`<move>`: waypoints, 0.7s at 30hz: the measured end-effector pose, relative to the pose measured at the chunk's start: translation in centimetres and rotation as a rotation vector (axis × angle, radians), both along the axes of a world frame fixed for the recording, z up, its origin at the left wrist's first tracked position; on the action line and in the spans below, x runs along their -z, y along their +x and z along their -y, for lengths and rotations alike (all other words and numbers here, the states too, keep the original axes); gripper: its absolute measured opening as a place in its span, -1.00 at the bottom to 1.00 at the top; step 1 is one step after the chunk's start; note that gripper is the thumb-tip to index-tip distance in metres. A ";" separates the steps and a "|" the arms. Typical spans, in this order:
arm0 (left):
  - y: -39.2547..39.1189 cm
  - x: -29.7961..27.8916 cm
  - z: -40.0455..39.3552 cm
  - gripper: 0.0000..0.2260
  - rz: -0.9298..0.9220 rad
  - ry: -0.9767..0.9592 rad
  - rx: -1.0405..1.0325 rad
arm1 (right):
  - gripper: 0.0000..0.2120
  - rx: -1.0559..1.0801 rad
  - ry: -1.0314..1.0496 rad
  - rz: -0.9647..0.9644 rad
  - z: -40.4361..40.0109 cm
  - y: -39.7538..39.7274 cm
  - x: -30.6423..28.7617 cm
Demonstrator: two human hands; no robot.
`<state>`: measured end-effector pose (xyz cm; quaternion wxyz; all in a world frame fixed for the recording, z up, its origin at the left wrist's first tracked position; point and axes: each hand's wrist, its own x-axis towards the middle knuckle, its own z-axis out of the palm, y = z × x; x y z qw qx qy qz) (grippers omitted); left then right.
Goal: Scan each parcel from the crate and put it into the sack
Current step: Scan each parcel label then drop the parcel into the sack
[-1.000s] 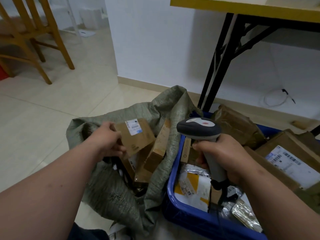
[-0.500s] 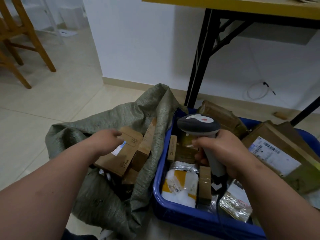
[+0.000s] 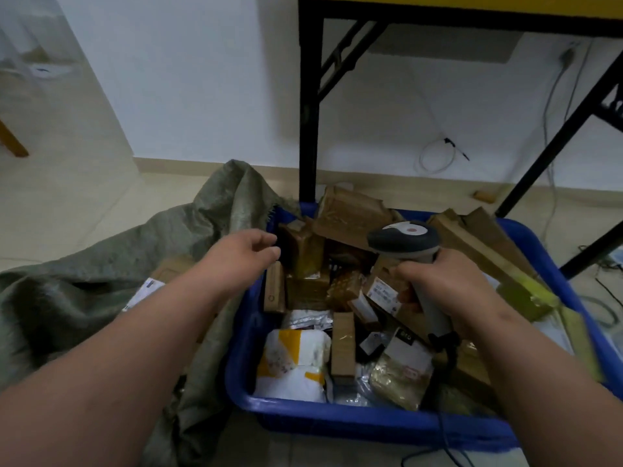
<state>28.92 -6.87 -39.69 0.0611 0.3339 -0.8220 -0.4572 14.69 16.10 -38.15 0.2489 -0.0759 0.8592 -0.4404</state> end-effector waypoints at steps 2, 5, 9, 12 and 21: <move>-1.9 0.4 -1.5 -0.70 -0.044 0.097 -0.039 | -0.85 0.034 0.006 0.023 -1.0 -1.1 0.3; -4.4 1.4 -3.6 -0.72 -0.034 0.215 -0.078 | -0.88 0.069 -0.005 0.022 -2.3 -2.5 0.7; -7.3 3.3 -6.0 -0.64 0.052 0.275 -0.086 | -0.91 0.115 -0.058 0.045 -3.6 -4.3 1.5; -9.8 3.9 -6.6 -0.57 0.006 0.259 -0.114 | -0.92 0.112 -0.072 0.066 -4.1 -5.3 2.3; -17.9 3.8 -2.7 -0.19 -0.042 0.288 -0.346 | -0.91 0.108 -0.184 0.092 -2.1 -7.0 3.3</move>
